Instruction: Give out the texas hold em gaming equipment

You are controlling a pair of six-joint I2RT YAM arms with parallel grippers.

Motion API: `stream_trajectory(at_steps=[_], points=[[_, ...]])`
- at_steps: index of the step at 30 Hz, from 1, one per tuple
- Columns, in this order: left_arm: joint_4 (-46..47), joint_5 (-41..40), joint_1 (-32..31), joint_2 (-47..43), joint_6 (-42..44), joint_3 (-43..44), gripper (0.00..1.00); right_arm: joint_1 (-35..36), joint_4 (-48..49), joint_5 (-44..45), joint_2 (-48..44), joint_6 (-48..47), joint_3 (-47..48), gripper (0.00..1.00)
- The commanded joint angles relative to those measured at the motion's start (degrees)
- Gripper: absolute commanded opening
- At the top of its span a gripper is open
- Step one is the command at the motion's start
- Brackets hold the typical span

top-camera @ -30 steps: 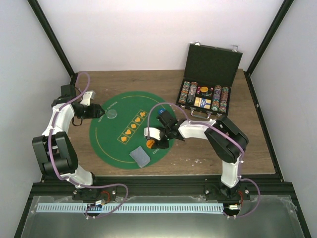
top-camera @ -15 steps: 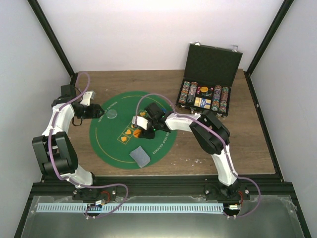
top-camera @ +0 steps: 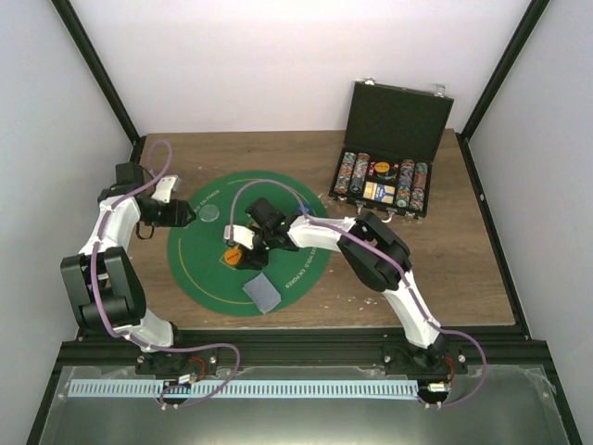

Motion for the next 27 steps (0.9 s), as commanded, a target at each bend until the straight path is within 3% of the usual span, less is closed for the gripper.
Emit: stream_trajectory(at_steps=[1,9,15,21,27], points=[[-2.62,1.08,-1.49,-2.63,5.29,-1.64,0.65,-1.52,-1.06,-0.89,-6.25,3.66,-1.17,0.67],[-2.54,-8.88,-19.93,-4.74,13.72,-8.16,0.71,-14.28,5.79,-3.2,-28.18,17.46,-15.82,0.72],[1.1,-17.49,-26.46,-0.92,13.68,-9.77,0.66,-22.53,3.34,4.17,-40.05,20.21,-26.87,0.74],[3.34,-20.9,-32.33,3.27,12.7,-11.42,0.63,-23.98,4.14,5.38,-44.94,19.72,-32.31,0.76],[7.37,-24.38,-33.51,5.38,10.95,-12.77,0.63,-23.99,3.67,3.86,-44.08,19.44,-32.74,0.76]])
